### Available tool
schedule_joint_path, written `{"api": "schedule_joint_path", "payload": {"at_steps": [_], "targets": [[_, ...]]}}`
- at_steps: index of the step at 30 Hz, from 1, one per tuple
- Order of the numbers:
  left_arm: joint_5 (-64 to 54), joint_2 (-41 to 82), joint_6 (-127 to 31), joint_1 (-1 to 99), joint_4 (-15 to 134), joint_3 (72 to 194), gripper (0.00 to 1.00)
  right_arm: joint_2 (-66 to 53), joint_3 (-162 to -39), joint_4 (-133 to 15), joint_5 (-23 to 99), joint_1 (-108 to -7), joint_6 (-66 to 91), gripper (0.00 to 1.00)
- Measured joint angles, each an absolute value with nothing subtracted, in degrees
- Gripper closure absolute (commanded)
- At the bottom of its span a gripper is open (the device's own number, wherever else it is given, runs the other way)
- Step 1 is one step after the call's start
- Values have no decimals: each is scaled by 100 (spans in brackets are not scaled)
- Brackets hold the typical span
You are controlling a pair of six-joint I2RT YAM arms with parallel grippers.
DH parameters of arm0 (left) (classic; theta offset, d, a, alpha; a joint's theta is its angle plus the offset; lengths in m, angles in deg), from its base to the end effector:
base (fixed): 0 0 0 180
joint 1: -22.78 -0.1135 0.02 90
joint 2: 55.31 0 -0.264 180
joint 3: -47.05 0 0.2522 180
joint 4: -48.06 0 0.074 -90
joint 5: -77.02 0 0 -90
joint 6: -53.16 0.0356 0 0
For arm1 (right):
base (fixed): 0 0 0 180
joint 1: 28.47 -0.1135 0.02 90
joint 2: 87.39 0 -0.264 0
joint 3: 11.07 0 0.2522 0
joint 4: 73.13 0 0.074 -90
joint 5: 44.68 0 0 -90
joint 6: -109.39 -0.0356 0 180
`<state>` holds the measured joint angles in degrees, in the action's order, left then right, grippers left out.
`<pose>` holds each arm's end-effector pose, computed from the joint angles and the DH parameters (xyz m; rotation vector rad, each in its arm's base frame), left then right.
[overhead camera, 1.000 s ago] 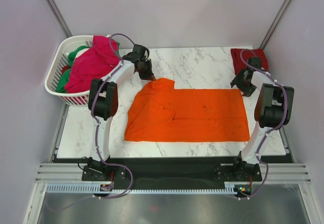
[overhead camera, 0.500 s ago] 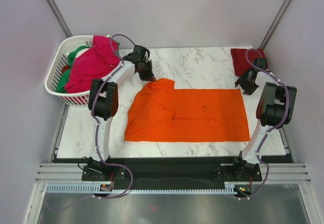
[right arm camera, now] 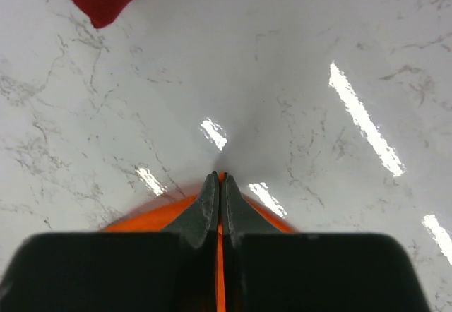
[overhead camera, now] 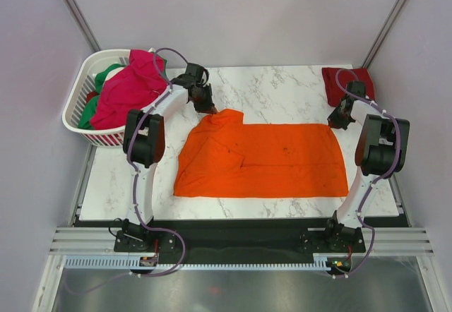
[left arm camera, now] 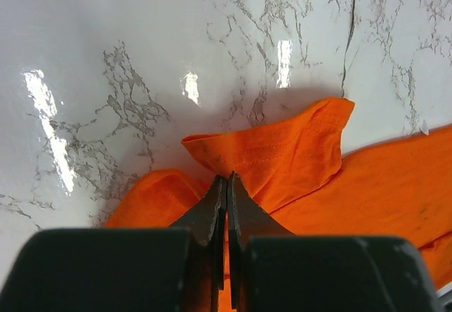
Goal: Fold and stack the t-shirts
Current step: Fold the tshirt
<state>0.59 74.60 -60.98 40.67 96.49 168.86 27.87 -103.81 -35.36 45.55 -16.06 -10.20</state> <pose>0.4723 -0.1612 0.1899 -0.0493 2.6225 -0.5738 0.4101 -0.0904 0.1605 0.9426 2.4516 0.0988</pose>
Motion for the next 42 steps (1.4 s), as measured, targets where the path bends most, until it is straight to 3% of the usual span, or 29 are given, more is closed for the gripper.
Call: {"api": "schedule_joint_path", "payload": {"at_steps": [9, 16, 29, 42], "targets": [[-269, 7141, -6094, 4120, 9691, 16707, 98, 2726, -10469, -3359, 4841, -1681, -952, 100], [-626, 5770, -6091, 4192, 9750, 15859, 98, 1961, -10416, -3116, 4745, -1700, -947, 100], [-840, 3834, -6076, 4563, 9912, 14082, 98, -30, -8989, -2819, 4452, -1711, -888, 100], [-1148, 1834, -6096, 5147, 10355, 12578, 98, -859, -8041, -2557, 4678, -1482, -939, 100]]}}
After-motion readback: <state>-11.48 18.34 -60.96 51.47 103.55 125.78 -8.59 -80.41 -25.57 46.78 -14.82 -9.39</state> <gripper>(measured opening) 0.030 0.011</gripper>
